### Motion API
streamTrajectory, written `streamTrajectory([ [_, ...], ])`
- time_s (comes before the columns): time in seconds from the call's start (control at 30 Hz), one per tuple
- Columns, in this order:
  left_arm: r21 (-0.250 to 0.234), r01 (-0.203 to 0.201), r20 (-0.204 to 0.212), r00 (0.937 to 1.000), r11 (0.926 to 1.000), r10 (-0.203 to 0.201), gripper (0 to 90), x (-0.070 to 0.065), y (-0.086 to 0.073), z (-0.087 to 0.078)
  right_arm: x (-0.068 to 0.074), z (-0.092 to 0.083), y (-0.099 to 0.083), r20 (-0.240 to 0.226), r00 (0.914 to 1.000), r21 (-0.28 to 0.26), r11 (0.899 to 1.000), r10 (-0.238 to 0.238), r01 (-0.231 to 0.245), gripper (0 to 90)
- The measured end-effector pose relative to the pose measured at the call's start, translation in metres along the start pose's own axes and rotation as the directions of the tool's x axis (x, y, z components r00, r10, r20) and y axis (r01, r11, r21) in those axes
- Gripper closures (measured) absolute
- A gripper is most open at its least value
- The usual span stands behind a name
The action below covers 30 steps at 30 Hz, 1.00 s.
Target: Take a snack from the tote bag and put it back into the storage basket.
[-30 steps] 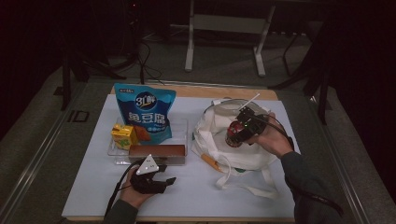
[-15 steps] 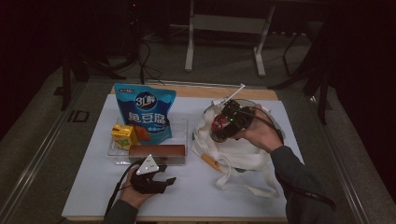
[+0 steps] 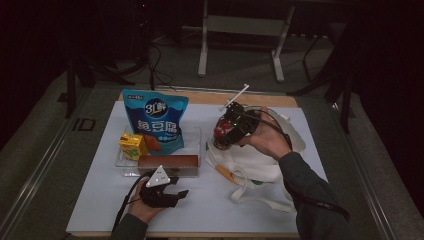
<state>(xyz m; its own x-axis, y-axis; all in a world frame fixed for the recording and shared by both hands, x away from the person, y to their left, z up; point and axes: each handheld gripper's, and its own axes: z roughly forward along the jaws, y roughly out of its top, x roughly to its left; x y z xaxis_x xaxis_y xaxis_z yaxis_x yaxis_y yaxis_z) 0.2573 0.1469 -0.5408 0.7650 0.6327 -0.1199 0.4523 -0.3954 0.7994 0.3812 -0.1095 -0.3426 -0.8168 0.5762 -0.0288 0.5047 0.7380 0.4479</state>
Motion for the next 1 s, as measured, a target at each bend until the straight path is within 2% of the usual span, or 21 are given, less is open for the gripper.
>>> streamTrajectory([
  [0.23, -0.001, 0.001, 0.0, 1.0, 1.0, -0.001, 37.8, 0.0, 0.0, 0.0, 0.012, 0.007, 0.02, -0.015, 0.9998, -0.01, 1.0, -0.011, 0.01, 25.6],
  [0.57, -0.001, 0.0, -0.001, 1.0, 1.0, 0.0, 37.9, 0.0, 0.0, 0.0, 0.022, 0.02, 0.039, -0.024, 0.9996, -0.005, 1.0, -0.011, 0.011, 25.6],
  [0.7, -0.001, 0.0, 0.001, 1.0, 1.0, 0.0, 37.9, 0.0, 0.0, 0.0, 0.024, 0.026, 0.043, -0.024, 0.9997, -0.006, 1.0, 0.005, -0.005, 25.5],
  [0.83, -0.002, 0.0, 0.001, 1.0, 1.0, 0.0, 37.9, 0.0, 0.0, 0.0, 0.024, 0.031, 0.047, -0.026, 0.9988, -0.021, 0.999, 0.042, -0.043, 25.5],
  [1.0, -0.001, -0.001, 0.0, 1.0, 1.0, 0.001, 37.9, 0.0, 0.0, 0.0, 0.028, 0.038, 0.053, -0.02, 0.9981, -0.012, 0.998, 0.058, -0.058, 25.5],
])
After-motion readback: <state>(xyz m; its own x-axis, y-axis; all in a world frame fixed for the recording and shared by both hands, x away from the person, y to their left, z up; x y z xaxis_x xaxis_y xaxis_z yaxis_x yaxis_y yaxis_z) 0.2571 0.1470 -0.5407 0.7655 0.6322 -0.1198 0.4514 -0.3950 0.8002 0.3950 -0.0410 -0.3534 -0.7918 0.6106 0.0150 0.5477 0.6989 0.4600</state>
